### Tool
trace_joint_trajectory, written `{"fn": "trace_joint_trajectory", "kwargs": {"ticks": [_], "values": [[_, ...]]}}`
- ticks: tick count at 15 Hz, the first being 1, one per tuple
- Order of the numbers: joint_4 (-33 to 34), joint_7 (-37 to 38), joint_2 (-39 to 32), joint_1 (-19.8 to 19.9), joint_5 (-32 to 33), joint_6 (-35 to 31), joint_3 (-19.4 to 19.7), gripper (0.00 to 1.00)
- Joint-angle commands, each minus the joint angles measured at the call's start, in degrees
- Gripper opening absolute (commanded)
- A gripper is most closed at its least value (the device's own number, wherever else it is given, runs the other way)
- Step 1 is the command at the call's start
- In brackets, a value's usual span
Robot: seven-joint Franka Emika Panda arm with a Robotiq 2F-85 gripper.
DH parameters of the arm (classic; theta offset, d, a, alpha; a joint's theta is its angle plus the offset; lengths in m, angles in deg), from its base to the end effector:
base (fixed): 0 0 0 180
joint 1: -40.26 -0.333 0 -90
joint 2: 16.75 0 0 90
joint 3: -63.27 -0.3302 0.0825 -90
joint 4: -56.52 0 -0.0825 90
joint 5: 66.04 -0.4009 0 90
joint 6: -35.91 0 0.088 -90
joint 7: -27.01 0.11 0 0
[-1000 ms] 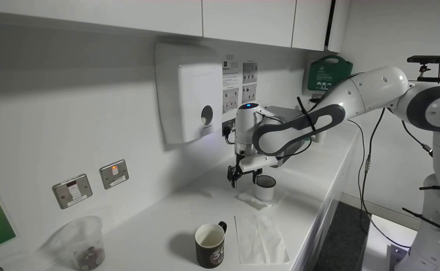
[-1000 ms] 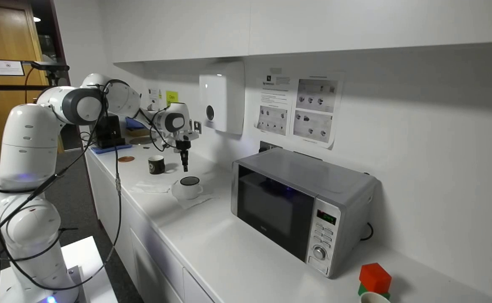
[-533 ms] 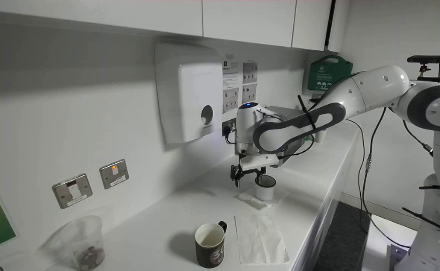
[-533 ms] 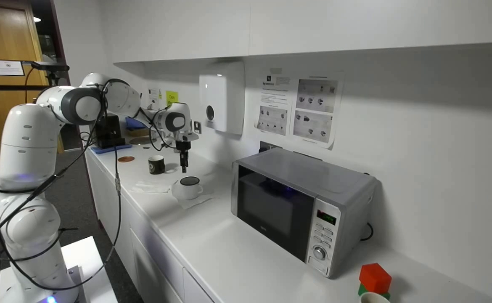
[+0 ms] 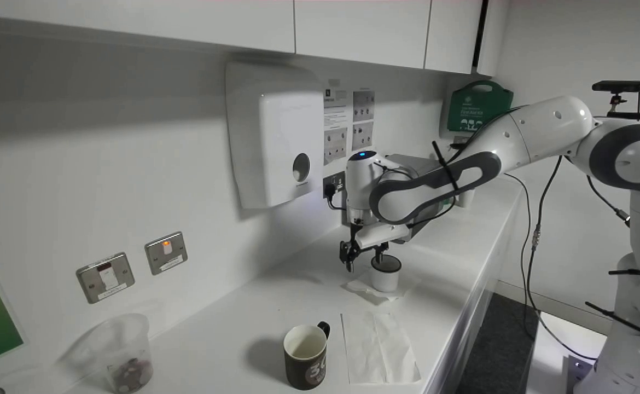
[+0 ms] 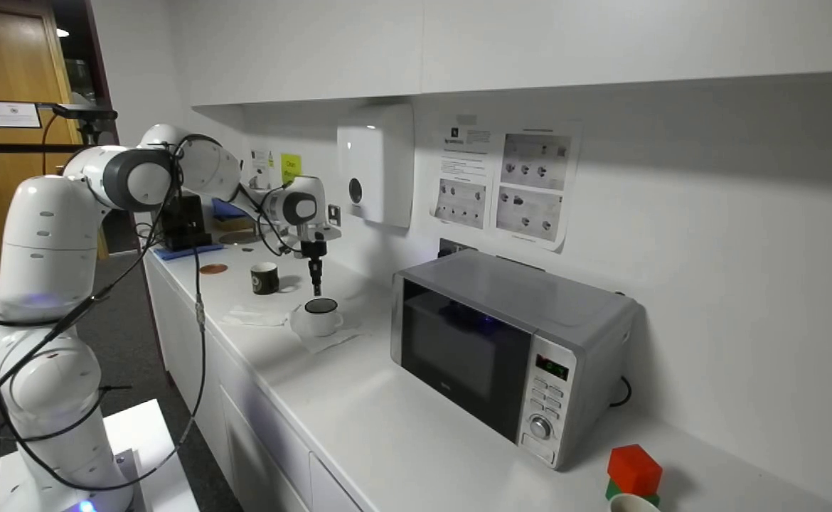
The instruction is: Take the two cups off the paper towels, the stack the paper towels on the counter
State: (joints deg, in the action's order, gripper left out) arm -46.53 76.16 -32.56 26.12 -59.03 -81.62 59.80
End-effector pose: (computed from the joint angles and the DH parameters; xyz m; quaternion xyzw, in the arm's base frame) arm 0.6184 0.1864 0.3955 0.9685 -0.2446 0.0158 0.0443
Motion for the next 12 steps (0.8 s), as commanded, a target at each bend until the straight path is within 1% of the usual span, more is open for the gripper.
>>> {"fn": "trace_joint_trajectory", "kwargs": {"ticks": [1, 5, 12], "values": [[-2.1, -5.9, 1.3, 1.5, 0.9, -0.4, -0.1, 1.0], [-2.8, -10.2, 1.2, 2.3, -0.1, -1.3, 0.2, 1.0], [-2.7, -14.7, 0.8, 3.5, -3.7, -3.7, -0.1, 1.0]]}}
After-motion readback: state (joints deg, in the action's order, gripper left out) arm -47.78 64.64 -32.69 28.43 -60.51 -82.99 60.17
